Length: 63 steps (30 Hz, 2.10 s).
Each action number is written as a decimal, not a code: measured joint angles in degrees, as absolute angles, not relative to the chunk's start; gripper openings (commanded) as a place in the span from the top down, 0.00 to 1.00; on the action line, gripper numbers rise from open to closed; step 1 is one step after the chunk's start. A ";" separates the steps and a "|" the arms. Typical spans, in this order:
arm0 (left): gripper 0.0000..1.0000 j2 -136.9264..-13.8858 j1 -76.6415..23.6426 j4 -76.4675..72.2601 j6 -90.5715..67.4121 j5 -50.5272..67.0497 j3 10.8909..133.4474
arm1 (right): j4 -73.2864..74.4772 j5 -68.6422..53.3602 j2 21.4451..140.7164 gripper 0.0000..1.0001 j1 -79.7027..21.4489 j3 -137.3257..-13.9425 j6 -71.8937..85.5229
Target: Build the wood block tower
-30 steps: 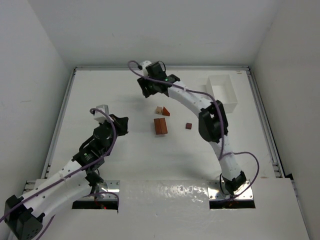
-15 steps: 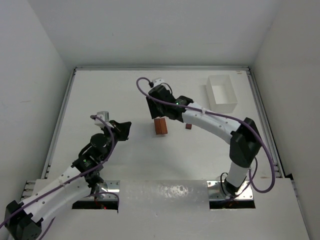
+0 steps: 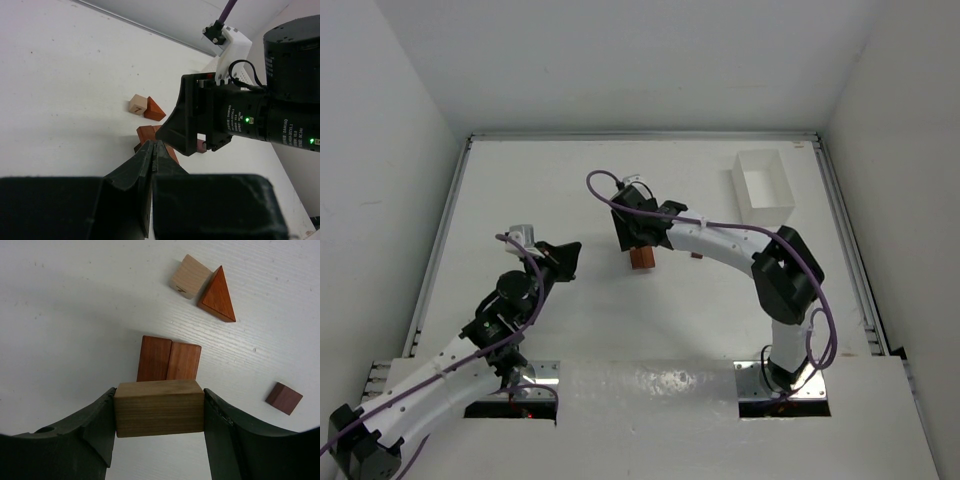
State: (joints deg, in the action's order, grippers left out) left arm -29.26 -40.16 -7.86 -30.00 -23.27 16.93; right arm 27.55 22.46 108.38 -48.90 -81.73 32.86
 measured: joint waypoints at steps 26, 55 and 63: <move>1.00 -29.65 -40.16 -7.90 -30.00 -23.29 16.93 | 26.00 22.44 111.35 0.46 -48.90 -79.13 35.83; 1.00 -29.95 -40.16 -7.94 -30.00 -22.81 16.93 | 25.50 24.05 112.25 0.42 -48.90 -79.13 37.58; 1.00 -29.95 -40.16 -7.94 -30.00 -22.65 16.93 | 25.30 24.05 112.40 0.40 -48.90 -79.13 37.76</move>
